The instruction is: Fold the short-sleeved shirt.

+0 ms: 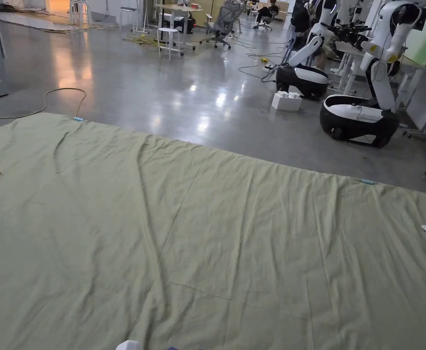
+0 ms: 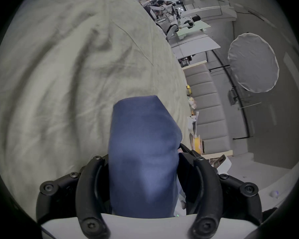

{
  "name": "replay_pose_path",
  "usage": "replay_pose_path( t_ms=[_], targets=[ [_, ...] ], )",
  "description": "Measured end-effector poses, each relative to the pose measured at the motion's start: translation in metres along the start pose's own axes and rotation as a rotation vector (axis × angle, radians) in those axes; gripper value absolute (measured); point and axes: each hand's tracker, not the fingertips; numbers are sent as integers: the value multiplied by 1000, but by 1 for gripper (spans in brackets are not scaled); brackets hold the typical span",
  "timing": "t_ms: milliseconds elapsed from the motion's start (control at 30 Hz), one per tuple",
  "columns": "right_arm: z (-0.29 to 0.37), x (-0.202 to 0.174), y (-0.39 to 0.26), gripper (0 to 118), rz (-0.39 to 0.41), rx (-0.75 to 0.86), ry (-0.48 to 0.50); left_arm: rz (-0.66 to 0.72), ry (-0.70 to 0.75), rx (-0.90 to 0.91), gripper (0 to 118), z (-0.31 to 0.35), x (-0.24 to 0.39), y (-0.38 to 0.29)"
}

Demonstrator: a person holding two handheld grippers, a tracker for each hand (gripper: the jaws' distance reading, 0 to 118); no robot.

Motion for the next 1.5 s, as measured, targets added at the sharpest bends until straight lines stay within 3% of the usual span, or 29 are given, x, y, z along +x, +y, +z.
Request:
replay_pose_path(
  t_ms=[100,333,500,600,867,1067,1500],
  targets=[
    [-1,2,-1,1,1,-2,1,-3,5,15,49,-3,5,-1],
    [-1,1,-1,1,38,11,9,-1,-21,18,29,0,35,-25],
    [7,8,10,1,30,26,20,11,-69,28,26,12,34,-7],
    [16,15,29,1,41,96,-28,14,-111,37,26,27,40,4],
    [37,52,117,1,-24,296,-95,-58,-120,76,26,118,23,54],
    [58,72,171,1,-50,420,-136,-93,10,108,26,219,-4,90],
    [62,98,192,1,-72,413,-188,24,398,230,26,412,-60,150]
  ],
)
